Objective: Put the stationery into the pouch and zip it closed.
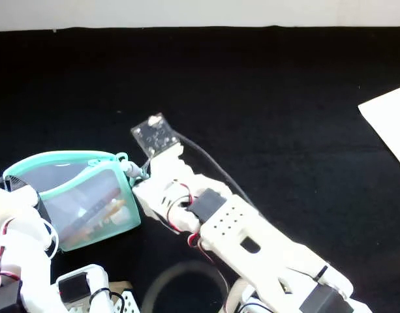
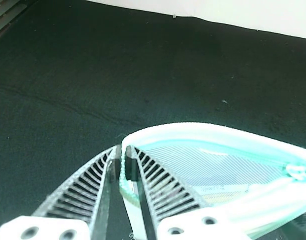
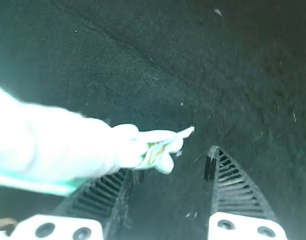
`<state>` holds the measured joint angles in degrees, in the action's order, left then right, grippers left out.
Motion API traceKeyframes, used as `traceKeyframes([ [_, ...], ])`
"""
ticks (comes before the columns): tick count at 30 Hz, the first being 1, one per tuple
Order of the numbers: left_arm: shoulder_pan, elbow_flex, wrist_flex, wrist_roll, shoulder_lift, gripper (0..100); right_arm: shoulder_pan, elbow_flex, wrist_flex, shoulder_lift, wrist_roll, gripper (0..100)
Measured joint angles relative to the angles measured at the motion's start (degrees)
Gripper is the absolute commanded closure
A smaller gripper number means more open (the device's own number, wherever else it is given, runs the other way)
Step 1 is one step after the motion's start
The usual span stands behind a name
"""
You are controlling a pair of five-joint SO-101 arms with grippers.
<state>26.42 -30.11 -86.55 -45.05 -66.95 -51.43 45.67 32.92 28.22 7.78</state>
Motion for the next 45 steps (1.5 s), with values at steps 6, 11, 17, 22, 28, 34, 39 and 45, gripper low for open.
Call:
traceKeyframes([
  [6,0.00,0.00,0.00,0.00,0.00,99,0.88,4.66,-9.05,0.00,-3.25,78.9],
  [11,0.00,0.00,0.00,0.00,0.00,99,0.88,3.16,-9.85,0.00,-3.60,78.9],
  [17,0.00,0.00,0.00,0.00,0.00,99,0.88,0.97,-10.02,0.00,-3.60,81.9],
  [22,0.00,0.00,0.00,0.00,0.00,99,0.97,-0.70,-10.02,0.00,-3.60,99.0],
  [28,0.00,0.00,0.00,0.00,0.00,99,1.76,-0.70,-10.02,-0.09,-3.60,99.1],
  [34,0.00,0.00,0.00,0.00,0.00,99,8.97,-0.26,-9.23,0.09,-3.60,99.1],
  [39,-0.26,0.00,0.00,0.00,0.00,99,15.30,-0.26,-5.80,0.53,-3.69,99.1],
  [45,-0.53,0.00,0.00,0.00,0.00,99,20.04,-5.27,-1.49,0.62,-3.78,99.1],
])
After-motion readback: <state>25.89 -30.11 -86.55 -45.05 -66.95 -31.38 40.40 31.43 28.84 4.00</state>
